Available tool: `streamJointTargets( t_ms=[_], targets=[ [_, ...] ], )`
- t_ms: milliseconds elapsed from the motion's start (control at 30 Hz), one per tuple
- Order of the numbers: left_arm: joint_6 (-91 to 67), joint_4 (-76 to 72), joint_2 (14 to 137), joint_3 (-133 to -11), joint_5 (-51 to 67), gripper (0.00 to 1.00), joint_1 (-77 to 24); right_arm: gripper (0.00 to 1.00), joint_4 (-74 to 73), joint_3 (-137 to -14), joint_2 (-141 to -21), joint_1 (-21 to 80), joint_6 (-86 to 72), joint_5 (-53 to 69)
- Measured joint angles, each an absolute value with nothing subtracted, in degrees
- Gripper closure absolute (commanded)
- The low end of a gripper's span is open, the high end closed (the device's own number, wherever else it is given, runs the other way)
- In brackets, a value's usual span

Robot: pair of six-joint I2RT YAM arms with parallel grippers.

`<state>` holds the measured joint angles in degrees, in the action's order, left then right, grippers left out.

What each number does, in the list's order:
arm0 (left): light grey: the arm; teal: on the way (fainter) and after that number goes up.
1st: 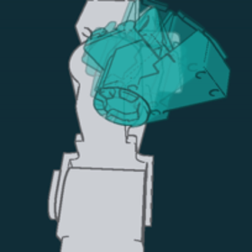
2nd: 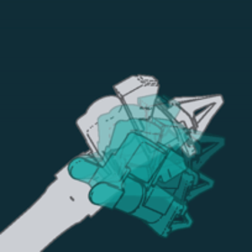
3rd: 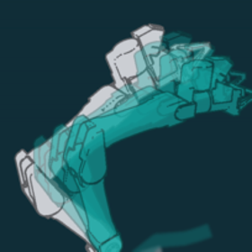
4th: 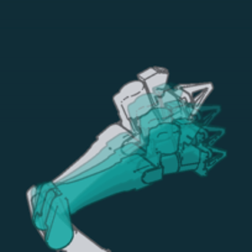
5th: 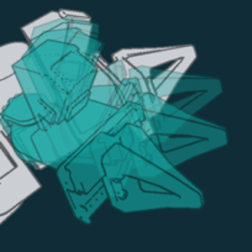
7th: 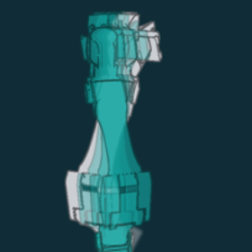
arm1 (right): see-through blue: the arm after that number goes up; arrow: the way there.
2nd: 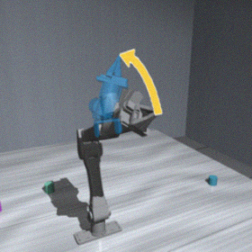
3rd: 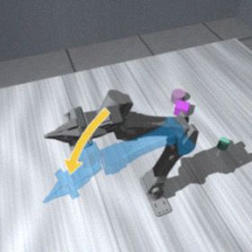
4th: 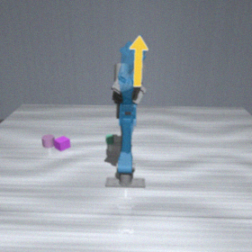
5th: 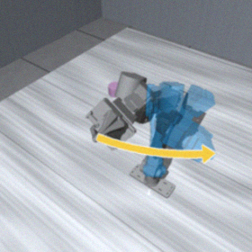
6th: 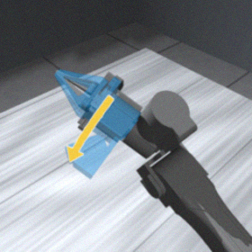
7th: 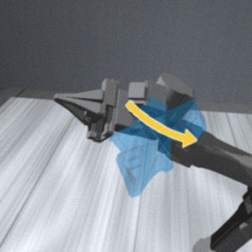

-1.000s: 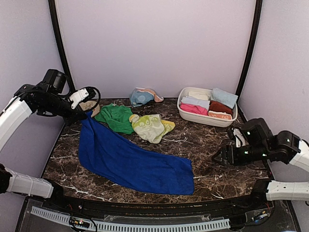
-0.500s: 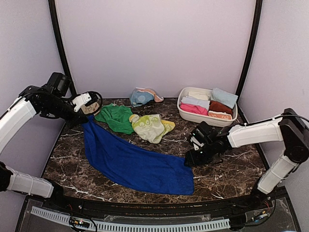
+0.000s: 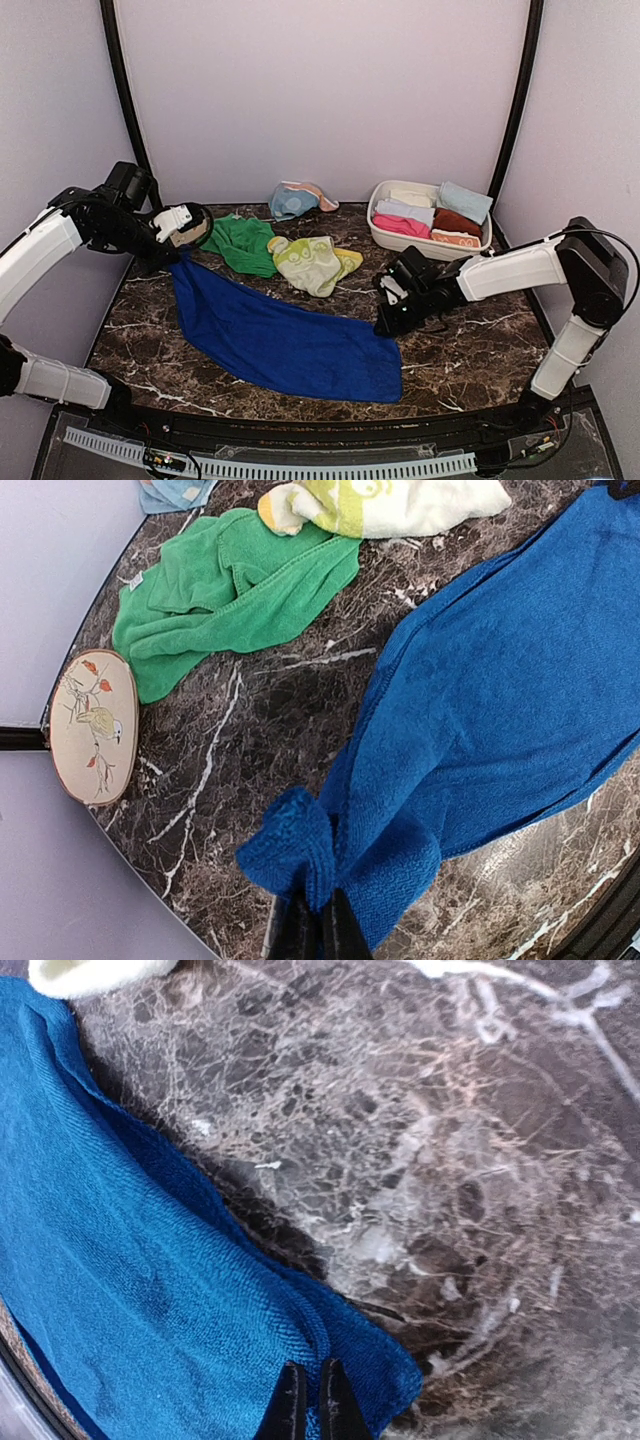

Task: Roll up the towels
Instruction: Adjust the towel at the center of the board.

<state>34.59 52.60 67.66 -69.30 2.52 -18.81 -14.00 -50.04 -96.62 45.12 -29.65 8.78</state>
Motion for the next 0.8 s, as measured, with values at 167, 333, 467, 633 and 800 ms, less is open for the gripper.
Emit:
streamJointTargets(
  t_ms=[167,333,467,633,800],
  targets=[
    [34.96,52.14,67.66,-68.12,1.23,1.0,-18.15,1.0,-17.52,-50.68,-91.64,43.7,-28.47,5.72],
    [34.96,51.33,67.11,-68.12,1.28,1.0,-17.87,1.0,-21.02,-52.31,-82.91,42.17,-27.11,0.8],
    [35.0,51.09,65.78,-68.12,2.39,1.0,-17.82,0.93,-23.03,-51.68,-78.56,42.0,-26.72,-0.67],
    [35.55,51.11,63.99,-68.1,3.7,1.0,-17.82,0.51,-24.49,-45.1,-74.19,42.78,-28.36,1.58],
    [35.73,51.05,63.68,-67.29,4.32,1.0,-17.76,0.37,-28.38,-42.06,-74.06,43.9,-29.06,3.7]
  ],
)
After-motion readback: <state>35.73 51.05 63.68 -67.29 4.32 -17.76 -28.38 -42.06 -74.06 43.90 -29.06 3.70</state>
